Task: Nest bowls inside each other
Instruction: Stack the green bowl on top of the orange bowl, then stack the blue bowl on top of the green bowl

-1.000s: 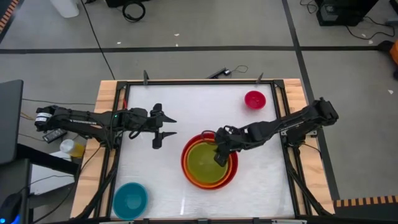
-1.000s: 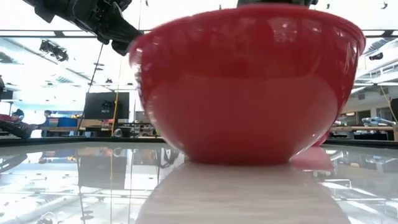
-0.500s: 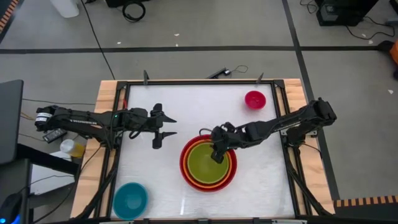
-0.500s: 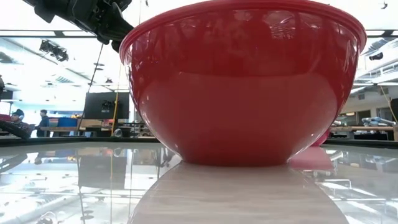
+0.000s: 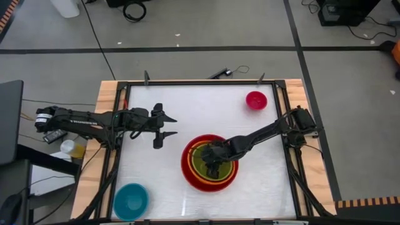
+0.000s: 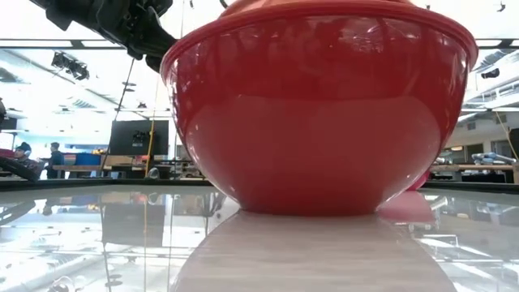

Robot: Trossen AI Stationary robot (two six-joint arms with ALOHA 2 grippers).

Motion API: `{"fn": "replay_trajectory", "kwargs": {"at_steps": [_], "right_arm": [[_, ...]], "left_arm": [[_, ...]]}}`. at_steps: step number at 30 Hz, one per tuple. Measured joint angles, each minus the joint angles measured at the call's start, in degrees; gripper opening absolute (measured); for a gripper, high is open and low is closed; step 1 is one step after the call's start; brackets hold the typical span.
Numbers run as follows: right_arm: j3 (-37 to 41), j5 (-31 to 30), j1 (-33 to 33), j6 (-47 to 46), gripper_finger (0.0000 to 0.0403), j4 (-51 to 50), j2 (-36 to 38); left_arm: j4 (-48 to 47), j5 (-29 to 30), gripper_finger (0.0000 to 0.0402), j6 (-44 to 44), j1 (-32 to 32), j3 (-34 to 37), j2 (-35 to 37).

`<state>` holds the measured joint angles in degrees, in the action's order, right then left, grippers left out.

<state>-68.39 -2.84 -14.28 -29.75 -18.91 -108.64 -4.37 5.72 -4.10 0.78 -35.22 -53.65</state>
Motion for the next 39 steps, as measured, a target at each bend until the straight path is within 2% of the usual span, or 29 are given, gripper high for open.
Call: {"fn": "replay_trajectory", "kwargs": {"at_steps": [6,16,22,29,31,34,36,39], "right_arm": [[-0.1,-5.7,0.0,1.4,0.0142,-0.7,4.0],[-0.1,-24.2,-2.5,-0.5,0.0142,-1.0,16.1],[-0.1,-27.4,-4.9,-3.7,0.0142,-1.0,19.5],[-0.1,-27.6,-6.1,3.2,0.0142,0.4,19.8],[-0.1,-27.7,-6.2,4.0,0.0142,0.1,19.8],[-0.1,-27.7,-7.1,4.7,0.0142,0.0,19.8],[-0.1,-27.8,-8.0,5.8,0.0142,0.1,19.8],[-0.1,-27.8,-9.7,6.3,0.0142,0.0,19.8]], "left_arm": [[-1.9,0.0,0.0245,0.9,0.0,0.0,0.0],[-3.7,-0.2,0.0245,5.6,-0.6,0.0,0.0],[-11.0,-1.5,0.0245,12.2,-1.7,0.0,0.0],[-32.0,-2.0,0.0245,38.7,-5.8,0.0,0.0],[-40.6,-7.2,0.0245,46.1,-8.0,0.0,0.0],[-51.4,-19.0,0.0245,60.3,-14.7,0.0,0.0],[-54.5,-23.7,0.0245,70.2,-21.2,0.0,0.0],[-53.5,-26.0,0.0245,82.5,-30.6,0.0,0.0]]}}
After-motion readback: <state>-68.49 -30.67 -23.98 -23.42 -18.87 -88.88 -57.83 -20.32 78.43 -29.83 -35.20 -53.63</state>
